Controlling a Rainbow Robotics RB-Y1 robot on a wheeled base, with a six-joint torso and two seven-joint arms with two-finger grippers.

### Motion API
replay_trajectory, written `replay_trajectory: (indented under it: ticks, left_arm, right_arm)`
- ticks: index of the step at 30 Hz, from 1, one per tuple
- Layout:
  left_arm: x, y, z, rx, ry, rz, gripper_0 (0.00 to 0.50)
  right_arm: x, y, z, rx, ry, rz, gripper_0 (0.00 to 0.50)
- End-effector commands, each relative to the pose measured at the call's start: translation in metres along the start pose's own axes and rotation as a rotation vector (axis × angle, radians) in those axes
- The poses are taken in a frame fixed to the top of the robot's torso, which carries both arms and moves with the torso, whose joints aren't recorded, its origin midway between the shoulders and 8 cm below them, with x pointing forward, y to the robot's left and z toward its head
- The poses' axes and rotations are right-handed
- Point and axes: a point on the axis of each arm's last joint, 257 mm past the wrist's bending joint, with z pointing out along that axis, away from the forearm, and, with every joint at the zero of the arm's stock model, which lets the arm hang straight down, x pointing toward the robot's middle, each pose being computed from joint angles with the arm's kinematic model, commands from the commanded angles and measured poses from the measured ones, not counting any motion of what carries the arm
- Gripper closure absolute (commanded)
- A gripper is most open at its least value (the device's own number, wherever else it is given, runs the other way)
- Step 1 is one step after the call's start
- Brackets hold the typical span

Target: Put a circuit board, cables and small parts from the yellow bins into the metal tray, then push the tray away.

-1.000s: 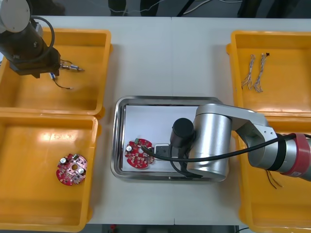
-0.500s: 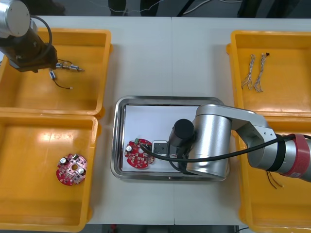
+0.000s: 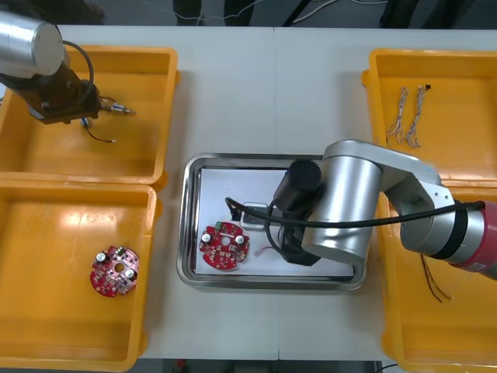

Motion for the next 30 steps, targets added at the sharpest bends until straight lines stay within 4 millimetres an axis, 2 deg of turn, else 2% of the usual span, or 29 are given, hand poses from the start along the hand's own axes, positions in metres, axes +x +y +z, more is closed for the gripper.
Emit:
replay_trajectory:
  ticks: [1,7,16,23,30]
  left_arm:
    - [-0.035,-0.028,-0.024,0.037,-0.069,0.1,0.0]
    - [-0.038,-0.028,-0.017,0.033,-0.072,0.095,0.0]
    - [-0.036,-0.019,-0.009,0.013,-0.067,0.107,0.0]
    - [-0.033,-0.016,-0.003,0.016,-0.063,0.108,0.0]
    - [-0.027,-0.013,0.008,0.0,-0.06,0.127,0.0]
  right_arm:
    - [-0.009,-0.014,-0.026,0.018,-0.046,0.061,0.0]
    - [0.007,-0.02,-0.047,-0.004,0.006,0.113,0.0]
    - [0.036,-0.036,-0.091,0.017,0.084,0.184,0.0]
    - [0.03,-0.054,-0.115,0.006,0.015,0.248,0.0]
    - [0.041,-0.079,-0.138,0.025,-0.025,0.331,0.0]
